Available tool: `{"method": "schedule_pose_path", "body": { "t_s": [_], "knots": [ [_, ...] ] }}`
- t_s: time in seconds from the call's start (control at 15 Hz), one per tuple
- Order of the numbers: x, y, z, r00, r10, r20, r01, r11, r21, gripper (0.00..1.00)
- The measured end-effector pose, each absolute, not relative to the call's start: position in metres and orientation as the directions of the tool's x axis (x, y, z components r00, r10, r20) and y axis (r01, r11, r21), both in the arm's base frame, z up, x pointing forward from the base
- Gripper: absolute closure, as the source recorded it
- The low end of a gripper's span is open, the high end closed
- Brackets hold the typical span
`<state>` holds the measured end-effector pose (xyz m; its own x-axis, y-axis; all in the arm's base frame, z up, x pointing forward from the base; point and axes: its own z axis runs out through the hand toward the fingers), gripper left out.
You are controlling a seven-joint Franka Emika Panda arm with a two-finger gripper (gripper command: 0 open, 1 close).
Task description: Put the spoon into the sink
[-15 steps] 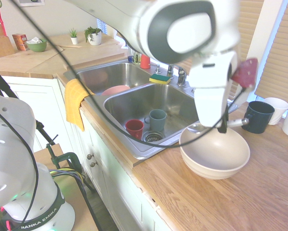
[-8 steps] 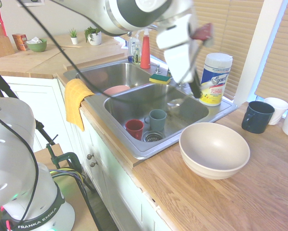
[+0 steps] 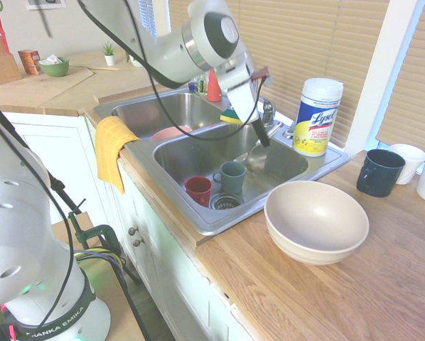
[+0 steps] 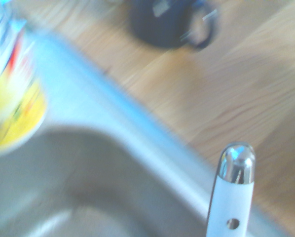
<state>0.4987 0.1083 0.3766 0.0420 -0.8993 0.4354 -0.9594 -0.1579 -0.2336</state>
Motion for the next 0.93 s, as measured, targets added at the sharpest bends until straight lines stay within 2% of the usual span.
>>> {"method": "schedule_pose_path", "body": {
  "t_s": [0.47, 0.93],
  "knots": [
    [0.536, 0.135, 0.245, 0.209, -0.869, 0.449, -0.965, -0.258, -0.051, 1.00],
    [0.565, 0.148, 0.187, 0.293, -0.853, 0.433, -0.950, -0.312, 0.029, 1.00]
  ]
}}
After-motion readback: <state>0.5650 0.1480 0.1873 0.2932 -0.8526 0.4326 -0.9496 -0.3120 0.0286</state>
